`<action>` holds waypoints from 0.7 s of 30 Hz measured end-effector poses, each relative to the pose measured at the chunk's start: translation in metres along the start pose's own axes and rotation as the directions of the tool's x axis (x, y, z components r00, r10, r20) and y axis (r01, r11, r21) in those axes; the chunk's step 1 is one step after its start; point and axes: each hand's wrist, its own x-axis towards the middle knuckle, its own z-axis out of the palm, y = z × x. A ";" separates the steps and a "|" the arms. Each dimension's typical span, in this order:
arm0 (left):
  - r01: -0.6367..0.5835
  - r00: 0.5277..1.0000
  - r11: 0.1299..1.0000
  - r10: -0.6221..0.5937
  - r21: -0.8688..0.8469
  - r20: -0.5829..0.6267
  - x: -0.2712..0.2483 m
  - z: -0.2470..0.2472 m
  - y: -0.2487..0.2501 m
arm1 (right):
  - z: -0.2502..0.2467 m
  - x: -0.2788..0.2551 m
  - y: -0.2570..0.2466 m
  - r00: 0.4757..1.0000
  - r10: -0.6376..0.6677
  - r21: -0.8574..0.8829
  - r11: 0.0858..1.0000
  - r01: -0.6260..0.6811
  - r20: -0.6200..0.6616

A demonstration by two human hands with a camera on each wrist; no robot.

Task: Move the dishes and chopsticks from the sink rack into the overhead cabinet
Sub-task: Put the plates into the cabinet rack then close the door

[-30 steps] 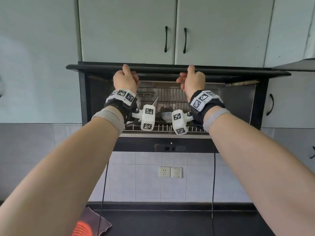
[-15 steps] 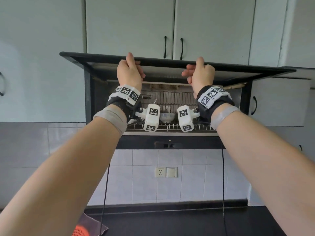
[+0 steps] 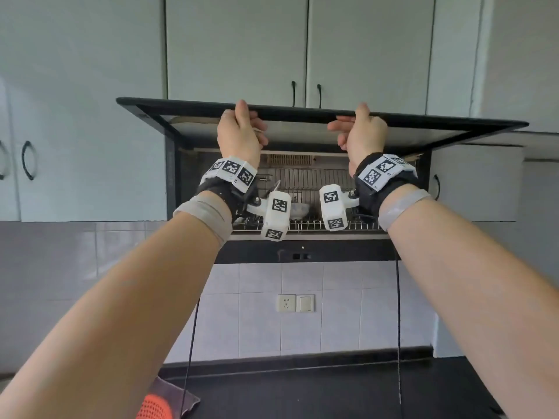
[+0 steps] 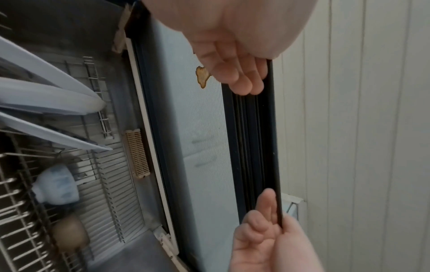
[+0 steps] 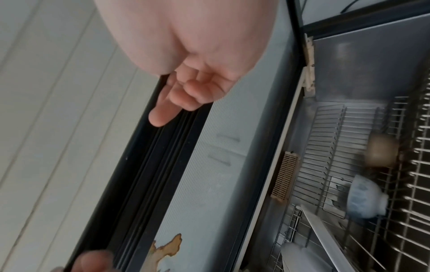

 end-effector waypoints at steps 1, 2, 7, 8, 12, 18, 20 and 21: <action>-0.014 1.000 1.000 0.014 0.001 -0.001 -0.005 0.001 0.004 | -0.003 -0.003 -0.002 1.000 -0.013 0.002 1.000 0.013 -0.005; -0.026 1.000 1.000 0.026 0.005 -0.004 -0.011 0.002 0.007 | -0.006 -0.005 -0.003 1.000 -0.021 0.002 1.000 0.021 -0.011; 0.011 0.997 1.000 -0.010 0.013 -0.073 -0.035 0.006 0.012 | -0.024 -0.018 -0.005 0.998 0.028 0.001 1.000 -0.028 0.058; 0.026 0.996 1.000 -0.025 0.012 -0.086 -0.040 0.005 0.012 | -0.027 -0.022 -0.005 0.996 0.039 0.005 0.999 -0.039 0.075; 0.000 0.992 1.000 0.002 0.018 -0.129 -0.053 0.004 0.029 | -0.033 -0.033 -0.016 0.994 0.009 0.013 1.000 -0.010 0.106; 0.012 0.982 1.000 -0.015 -0.017 -0.186 -0.075 0.011 0.050 | -0.049 -0.053 -0.032 0.991 -0.004 0.020 1.000 0.001 0.133; 0.047 0.975 0.999 -0.051 -0.024 -0.217 -0.088 0.007 0.042 | -0.057 -0.063 -0.023 0.989 0.019 0.008 1.000 -0.021 0.149; 0.059 0.973 0.998 -0.062 -0.020 -0.224 -0.094 0.005 0.039 | -0.060 -0.068 -0.019 0.987 0.032 0.008 0.999 -0.033 0.155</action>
